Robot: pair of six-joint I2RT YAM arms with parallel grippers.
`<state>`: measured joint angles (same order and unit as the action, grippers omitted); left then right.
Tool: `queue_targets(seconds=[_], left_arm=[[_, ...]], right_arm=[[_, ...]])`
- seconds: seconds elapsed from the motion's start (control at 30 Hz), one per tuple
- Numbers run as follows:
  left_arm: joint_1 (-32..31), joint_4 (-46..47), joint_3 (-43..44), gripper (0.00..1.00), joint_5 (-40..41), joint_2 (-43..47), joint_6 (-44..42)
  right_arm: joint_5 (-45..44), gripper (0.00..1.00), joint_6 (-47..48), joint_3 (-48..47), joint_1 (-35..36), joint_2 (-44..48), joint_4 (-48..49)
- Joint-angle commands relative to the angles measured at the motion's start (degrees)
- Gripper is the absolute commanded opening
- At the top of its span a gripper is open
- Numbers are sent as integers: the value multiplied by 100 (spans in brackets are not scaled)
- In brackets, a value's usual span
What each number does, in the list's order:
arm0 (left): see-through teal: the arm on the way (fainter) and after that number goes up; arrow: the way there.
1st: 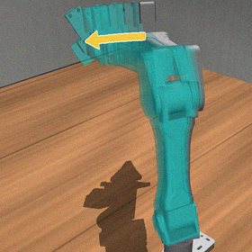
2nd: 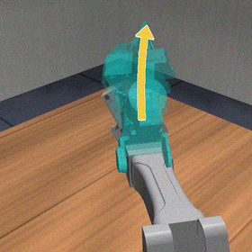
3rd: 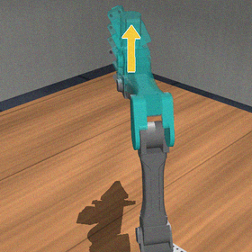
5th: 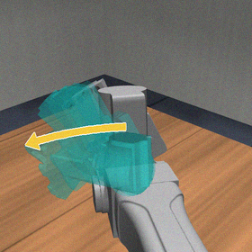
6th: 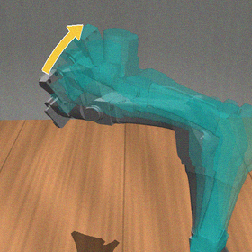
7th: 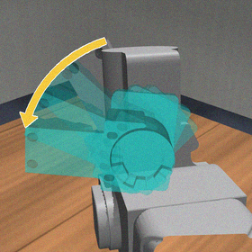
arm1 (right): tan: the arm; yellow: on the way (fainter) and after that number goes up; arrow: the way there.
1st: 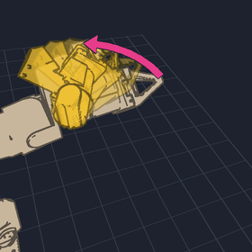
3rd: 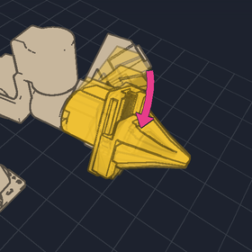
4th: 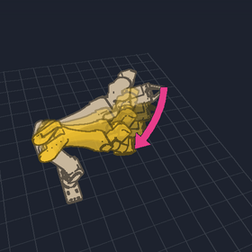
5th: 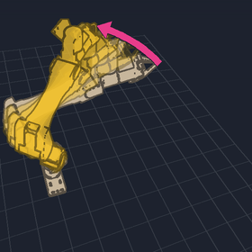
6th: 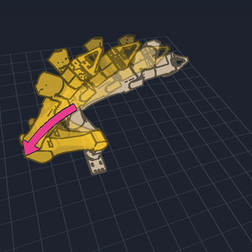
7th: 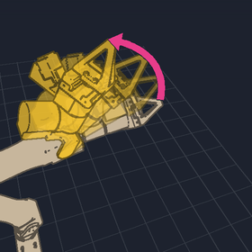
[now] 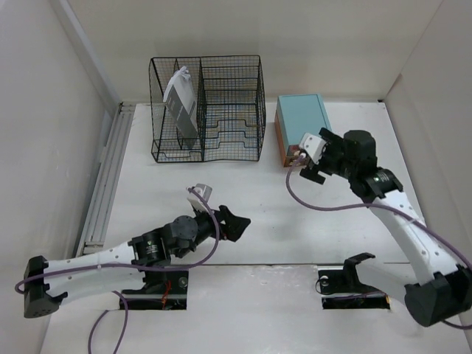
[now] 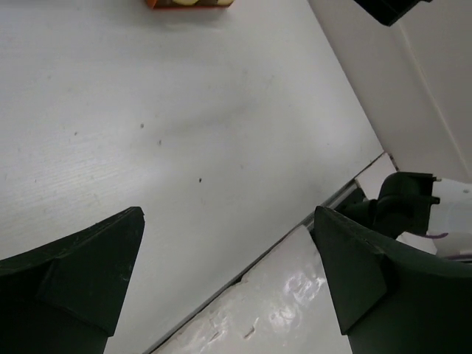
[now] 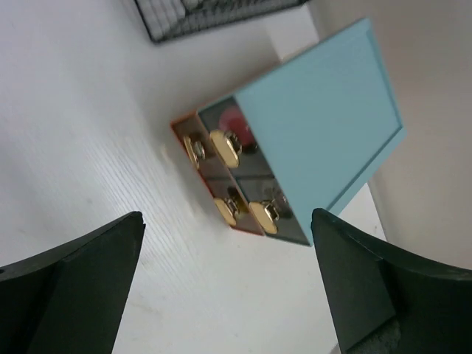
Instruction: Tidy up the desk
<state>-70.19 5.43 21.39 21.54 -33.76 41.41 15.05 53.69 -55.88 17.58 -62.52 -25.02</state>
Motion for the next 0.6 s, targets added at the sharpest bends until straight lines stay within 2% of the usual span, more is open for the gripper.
queue_targets(seconds=[0.0,0.1,0.2,0.3,0.43,0.53,0.57], left_arm=[[-29,134,734,100,103,-148,-589],[-29,-471,1515,100,507,-508,-923],[-29,-1173,2577,100,912,-911,-1265],[-29,-1587,3054,100,984,-1123,-1503],[250,-1703,3258,100,1045,-1063,-1715],[436,-1651,3196,100,1045,-905,-1715],[532,-1546,3135,100,1045,-835,-1715]], right_arm=[[851,100,-1332,-327,-36,450,-461],[606,100,-2589,-380,-36,897,-13],[-289,100,-3861,-240,-36,1363,637],[-853,100,-4593,-73,-149,1724,884],[-1636,100,-5078,374,-439,2444,1034],[-1392,100,-5079,762,-659,2797,1253],[-1321,100,-5079,615,-747,2798,1193]])
